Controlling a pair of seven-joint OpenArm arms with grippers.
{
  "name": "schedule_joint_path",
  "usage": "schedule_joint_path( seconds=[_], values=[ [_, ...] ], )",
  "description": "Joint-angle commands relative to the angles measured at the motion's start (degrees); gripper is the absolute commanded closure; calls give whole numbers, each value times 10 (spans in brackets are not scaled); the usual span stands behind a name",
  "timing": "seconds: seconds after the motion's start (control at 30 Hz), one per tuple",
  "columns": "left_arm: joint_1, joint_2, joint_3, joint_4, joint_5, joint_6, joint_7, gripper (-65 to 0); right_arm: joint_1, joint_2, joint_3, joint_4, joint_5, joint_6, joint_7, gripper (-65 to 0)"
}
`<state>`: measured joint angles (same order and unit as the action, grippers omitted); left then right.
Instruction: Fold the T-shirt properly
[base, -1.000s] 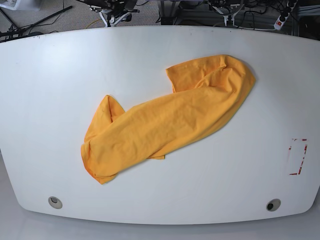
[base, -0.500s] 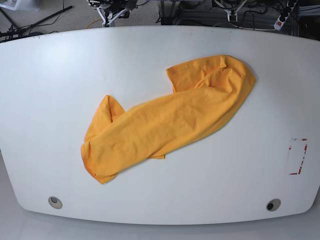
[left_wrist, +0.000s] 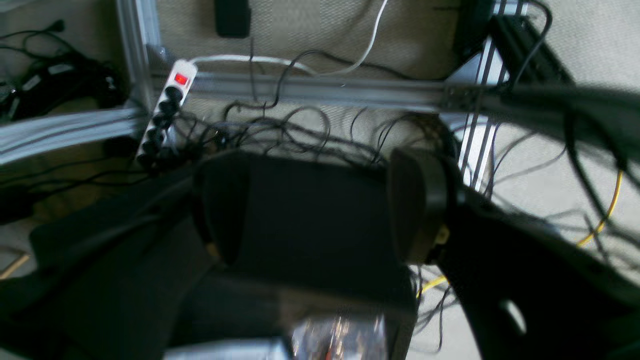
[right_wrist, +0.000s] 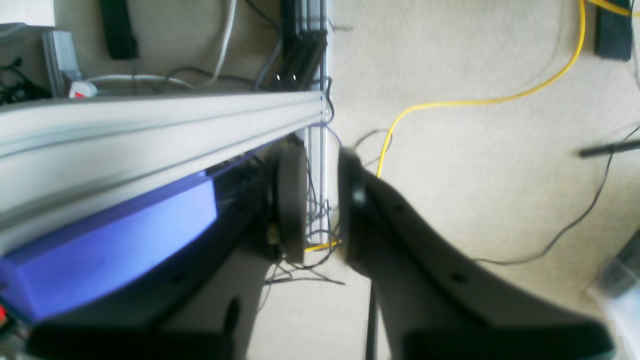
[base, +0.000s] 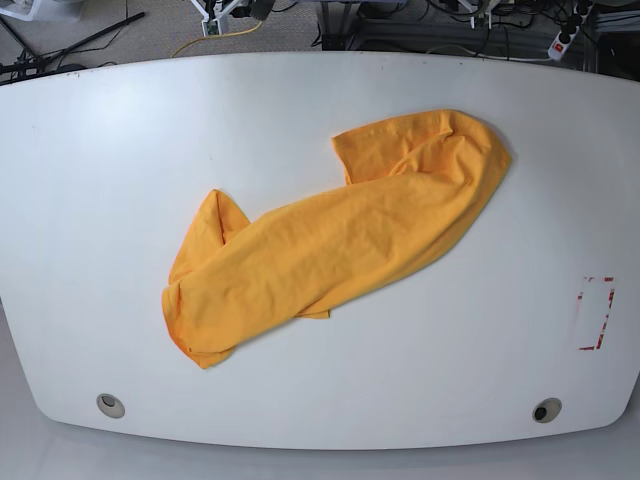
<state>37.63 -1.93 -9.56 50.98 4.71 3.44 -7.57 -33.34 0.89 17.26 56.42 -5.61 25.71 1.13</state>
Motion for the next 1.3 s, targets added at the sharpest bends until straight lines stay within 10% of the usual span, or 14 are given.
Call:
schedule_joint_path(
  seconds=[0.0,0.8,1.27],
  values=[
    [36,-1,0,48,1,2,-6,-404,-30,-4,2,40,1,4,-6,-101],
    [307,-5,-2,430,-3,2,-6,-404,-296,-11,2,406,146,4,-30,-101],
    [359,-34,-27,613,-149,2,-6,-404,-272,-12,49,591,203,4,-136,-101]
  ],
)
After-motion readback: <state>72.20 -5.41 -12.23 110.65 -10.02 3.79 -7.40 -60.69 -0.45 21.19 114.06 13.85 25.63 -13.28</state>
